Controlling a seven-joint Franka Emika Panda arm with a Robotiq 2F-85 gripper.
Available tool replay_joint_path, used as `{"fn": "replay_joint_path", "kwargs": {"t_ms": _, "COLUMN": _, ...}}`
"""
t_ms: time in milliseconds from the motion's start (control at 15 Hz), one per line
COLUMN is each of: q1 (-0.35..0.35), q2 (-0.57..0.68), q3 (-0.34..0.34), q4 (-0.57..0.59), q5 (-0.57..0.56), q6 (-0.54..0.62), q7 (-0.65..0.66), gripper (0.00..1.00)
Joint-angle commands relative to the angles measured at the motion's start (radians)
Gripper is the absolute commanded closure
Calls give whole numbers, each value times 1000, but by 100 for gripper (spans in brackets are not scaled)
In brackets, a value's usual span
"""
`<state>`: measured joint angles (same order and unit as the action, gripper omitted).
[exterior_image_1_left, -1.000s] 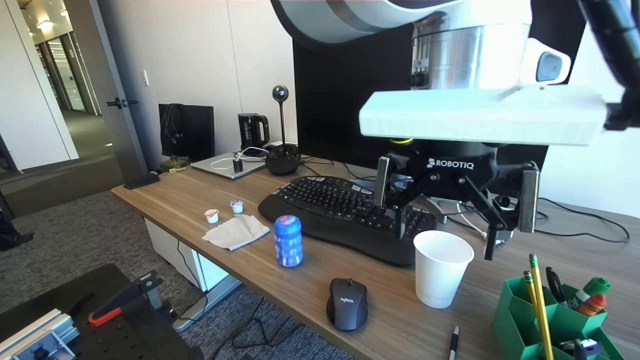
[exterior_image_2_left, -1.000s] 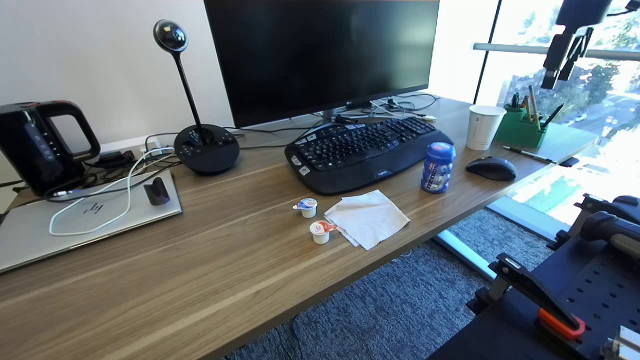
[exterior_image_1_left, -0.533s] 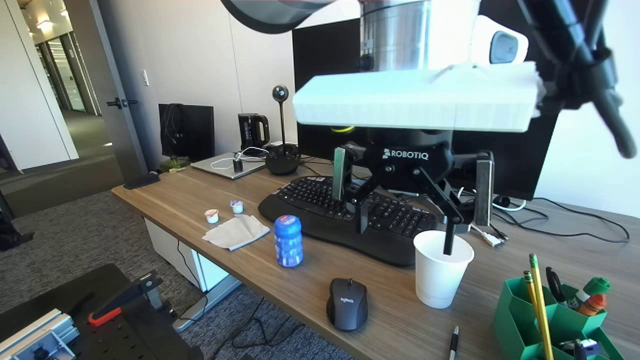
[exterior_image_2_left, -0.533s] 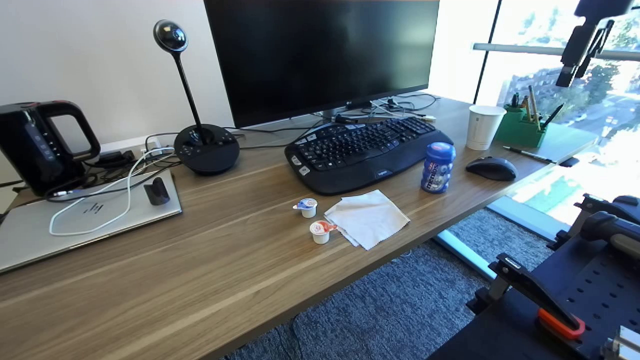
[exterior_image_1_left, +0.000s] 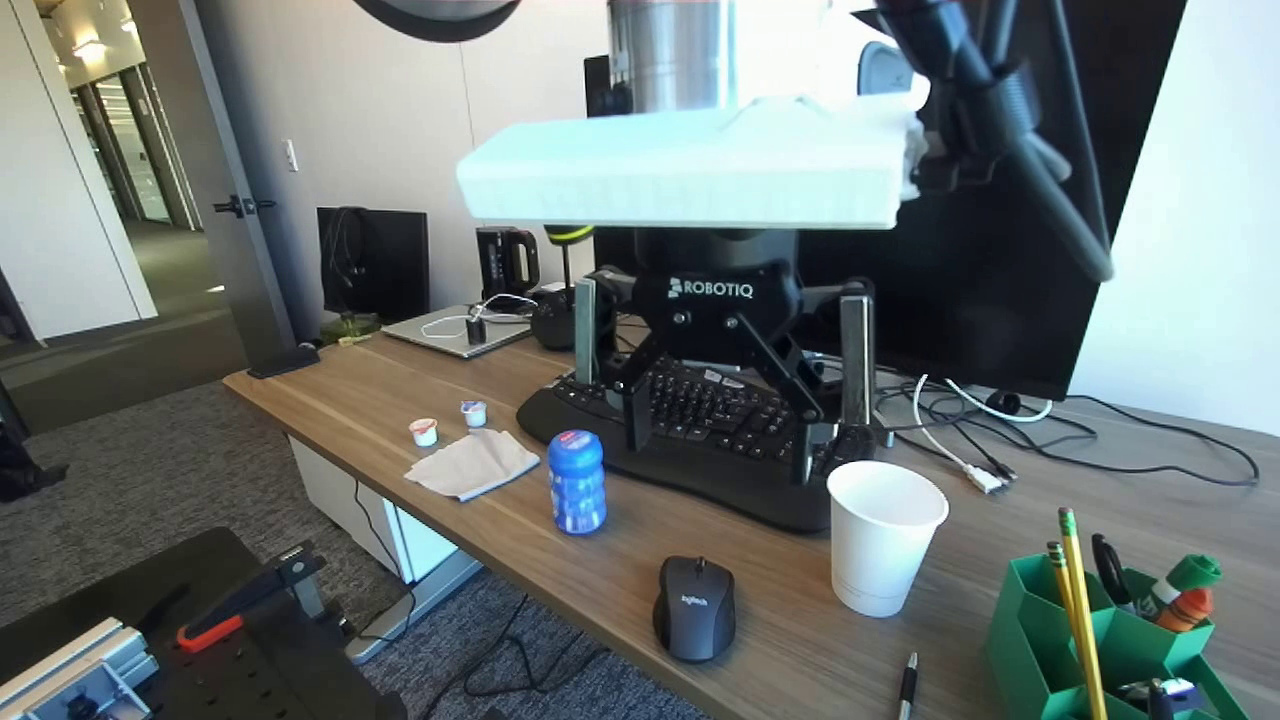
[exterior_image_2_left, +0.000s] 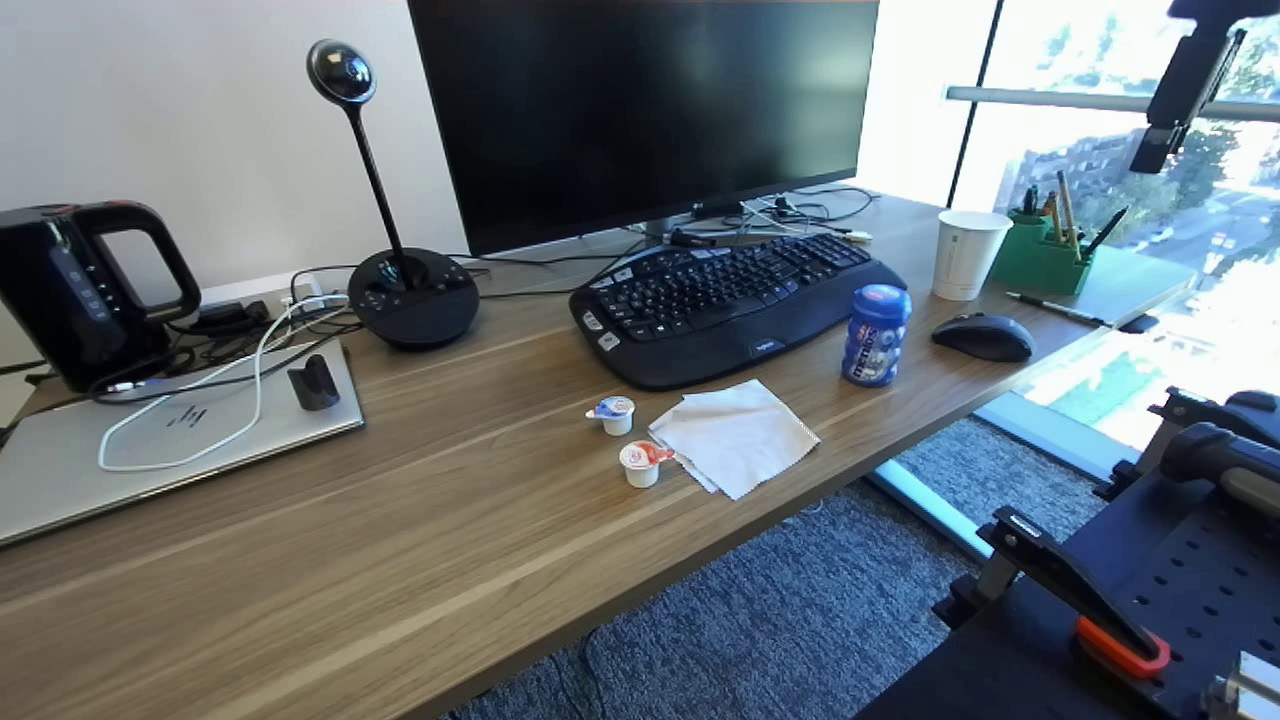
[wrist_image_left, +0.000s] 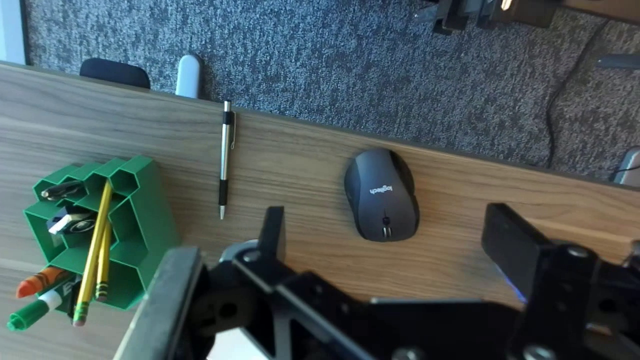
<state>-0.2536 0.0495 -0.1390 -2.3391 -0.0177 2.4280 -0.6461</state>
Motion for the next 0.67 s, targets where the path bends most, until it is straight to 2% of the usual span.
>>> {"fn": "replay_joint_path", "kwargs": {"t_ms": 0, "q1": 32, "q2": -75, "q3": -6, "q4": -77, "q5": -15, "q6": 17, "q7": -73, "gripper": 0}}
{"fn": "replay_joint_path", "kwargs": {"t_ms": 400, "q1": 84, "q2": -163, "q3": -4, "q4": -202, "q5": -44, "q6": 32, "q7": -112, "gripper": 0}}
{"fn": "replay_joint_path", "kwargs": {"t_ms": 600, "q1": 97, "q2": -188, "q3": 2, "q4": -256, "q5": -103, "q6": 98, "q7": 16, "gripper": 0}}
